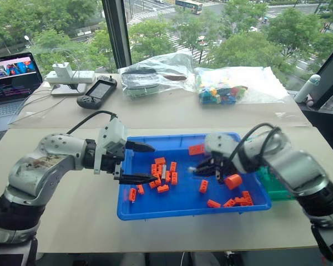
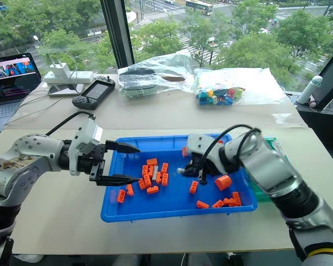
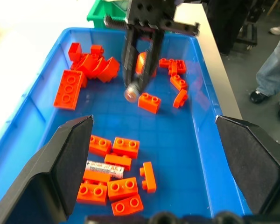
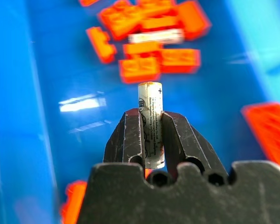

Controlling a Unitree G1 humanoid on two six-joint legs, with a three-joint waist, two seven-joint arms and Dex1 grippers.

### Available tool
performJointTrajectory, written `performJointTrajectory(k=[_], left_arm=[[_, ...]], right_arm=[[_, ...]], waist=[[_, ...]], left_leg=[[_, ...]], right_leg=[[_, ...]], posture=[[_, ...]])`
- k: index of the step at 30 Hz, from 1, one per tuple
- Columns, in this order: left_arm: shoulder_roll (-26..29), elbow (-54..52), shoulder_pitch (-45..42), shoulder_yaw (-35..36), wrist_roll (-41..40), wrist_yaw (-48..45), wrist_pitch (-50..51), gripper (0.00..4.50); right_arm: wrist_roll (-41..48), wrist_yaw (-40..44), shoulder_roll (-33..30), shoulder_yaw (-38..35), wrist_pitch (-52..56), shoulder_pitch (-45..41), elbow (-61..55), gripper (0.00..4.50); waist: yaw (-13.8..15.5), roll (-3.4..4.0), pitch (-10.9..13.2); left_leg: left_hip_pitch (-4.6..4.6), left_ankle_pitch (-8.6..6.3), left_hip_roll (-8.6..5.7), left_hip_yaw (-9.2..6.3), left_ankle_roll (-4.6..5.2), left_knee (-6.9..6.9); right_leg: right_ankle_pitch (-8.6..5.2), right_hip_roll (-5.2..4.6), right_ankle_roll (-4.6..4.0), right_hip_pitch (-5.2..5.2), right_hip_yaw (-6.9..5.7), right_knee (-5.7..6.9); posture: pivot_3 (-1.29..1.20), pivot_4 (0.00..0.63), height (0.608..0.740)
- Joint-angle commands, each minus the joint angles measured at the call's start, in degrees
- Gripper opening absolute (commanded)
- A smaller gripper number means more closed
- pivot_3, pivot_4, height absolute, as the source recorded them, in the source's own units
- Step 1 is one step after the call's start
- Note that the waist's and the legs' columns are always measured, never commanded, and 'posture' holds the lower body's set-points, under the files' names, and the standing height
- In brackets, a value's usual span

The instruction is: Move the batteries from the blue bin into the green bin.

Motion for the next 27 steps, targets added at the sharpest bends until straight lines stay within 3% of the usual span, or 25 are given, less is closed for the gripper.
performJointTrajectory(k=[1, 7, 14, 18, 19, 24, 27], left_arm=[[-1.6, -0.6, -1.9, 1.4, -2.3, 0.3, -0.7, 4.5], [-3.2, 0.4, -3.5, 1.1, -2.7, 1.0, -0.8, 4.5], [-2.9, 0.6, -3.1, 0.8, -1.9, 1.3, -1.3, 4.5], [-1.8, 0.4, -2.3, 0.8, -1.2, 1.4, -1.3, 4.5], [-1.6, 0.4, -2.1, 0.8, -0.9, 1.5, -1.2, 4.5], [-0.3, 0.7, -0.8, 1.1, 0.6, 1.9, -1.7, 4.5], [0.9, 1.8, 0.1, 1.0, 3.4, 2.6, -2.9, 4.5]], right_arm=[[-1.0, 0.3, -6.8, -6.7, -1.6, -0.7, 3.7, 0.25], [-3.7, 1.3, -18.4, -12.9, -6.8, 4.3, 12.8, 0.25], [-6.7, -0.8, -19.9, -13.0, -12.3, 10.0, 18.3, 0.25], [-6.6, -1.3, -17.5, -13.0, -12.4, 8.6, 19.1, 0.25], [-7.0, -1.3, -17.3, -12.7, -12.6, 8.1, 19.2, 1.26], [-10.7, -2.1, -16.4, -10.4, -14.8, 4.0, 20.2, 2.93], [-10.6, -1.7, -12.5, -8.5, -14.7, -0.3, 18.4, 3.91]], waist=[[0.3, -0.01, 0.0], [0.2, -0.01, 0.0], [-0.4, 0.0, 0.0], [-0.4, 0.0, 0.0], [-0.4, 0.01, 0.0], [-0.2, 0.03, 0.0], [-0.2, 0.03, 0.0]], left_leg=[[-0.01, 0.0, -0.02, 0.01, 0.0, 0.01], [0.0, -0.01, 0.01, 0.08, 0.01, 0.01], [0.04, -0.01, 0.08, 0.11, 0.01, 0.0], [0.03, 0.0, 0.06, 0.15, 0.01, 0.01], [0.04, 0.0, 0.06, 0.15, 0.01, 0.01], [0.03, 0.0, 0.06, 0.14, 0.01, 0.01], [0.03, 0.0, 0.06, 0.15, 0.01, 0.01]], right_leg=[[0.0, -0.04, 0.0, 0.0, 0.0, -0.03], [0.0, -0.01, 0.0, -0.03, 0.02, -0.09], [0.0, 0.05, 0.0, -0.03, 0.06, -0.14], [0.0, 0.02, 0.0, -0.04, 0.1, -0.15], [0.0, 0.03, 0.0, -0.04, 0.1, -0.15], [0.0, 0.02, 0.0, -0.06, 0.1, -0.15], [0.0, 0.02, 0.0, -0.05, 0.1, -0.2]], posture=[[0.0, 0.15, 0.725], [0.0, 0.15, 0.725], [0.0, 0.15, 0.725], [0.0, 0.15, 0.725], [0.0, 0.15, 0.725], [0.0, 0.15, 0.725], [0.0, 0.15, 0.725]])
